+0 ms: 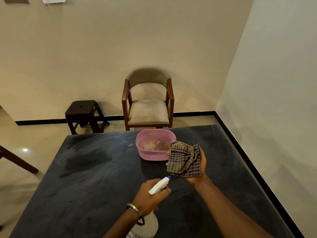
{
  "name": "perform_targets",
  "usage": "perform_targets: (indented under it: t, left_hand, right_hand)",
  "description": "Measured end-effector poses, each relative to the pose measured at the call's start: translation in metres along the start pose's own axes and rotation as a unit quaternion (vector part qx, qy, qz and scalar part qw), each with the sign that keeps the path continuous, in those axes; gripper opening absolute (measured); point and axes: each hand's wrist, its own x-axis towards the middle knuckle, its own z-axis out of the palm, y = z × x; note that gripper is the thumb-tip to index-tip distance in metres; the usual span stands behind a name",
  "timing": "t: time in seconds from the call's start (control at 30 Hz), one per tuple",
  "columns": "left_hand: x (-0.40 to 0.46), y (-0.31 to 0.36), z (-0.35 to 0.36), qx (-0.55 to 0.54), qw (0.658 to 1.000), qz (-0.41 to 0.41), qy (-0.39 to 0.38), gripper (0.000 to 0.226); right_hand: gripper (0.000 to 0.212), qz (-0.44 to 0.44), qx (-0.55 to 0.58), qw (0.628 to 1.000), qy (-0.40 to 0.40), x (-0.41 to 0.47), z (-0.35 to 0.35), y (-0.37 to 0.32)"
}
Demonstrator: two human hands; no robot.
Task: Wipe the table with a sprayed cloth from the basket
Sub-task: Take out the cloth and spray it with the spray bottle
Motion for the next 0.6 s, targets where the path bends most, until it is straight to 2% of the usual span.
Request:
perform_targets:
  t: [0.23, 0.43, 0.6]
  left_hand:
    - [0.006, 0.011, 0.021, -0.003, 1.0, 0.015, -0.011, 0.032]
    - [0.015, 0.013, 0.026, -0.031, 0.999, 0.033, 0.006, 0.02]
    - [0.024, 0.008, 0.025, -0.01, 1.0, 0.002, 0.027, 0.027]
  right_hand:
    - [0.065, 0.041, 0.006, 0.998, 0.049, -0.008, 0.002, 0.004]
    - [0.041, 0.059, -0.05, 0.996, 0.042, -0.031, -0.006, -0.007]
    - [0.066, 0.055, -0.01, 0.998, 0.005, -0.035, -0.017, -0.005]
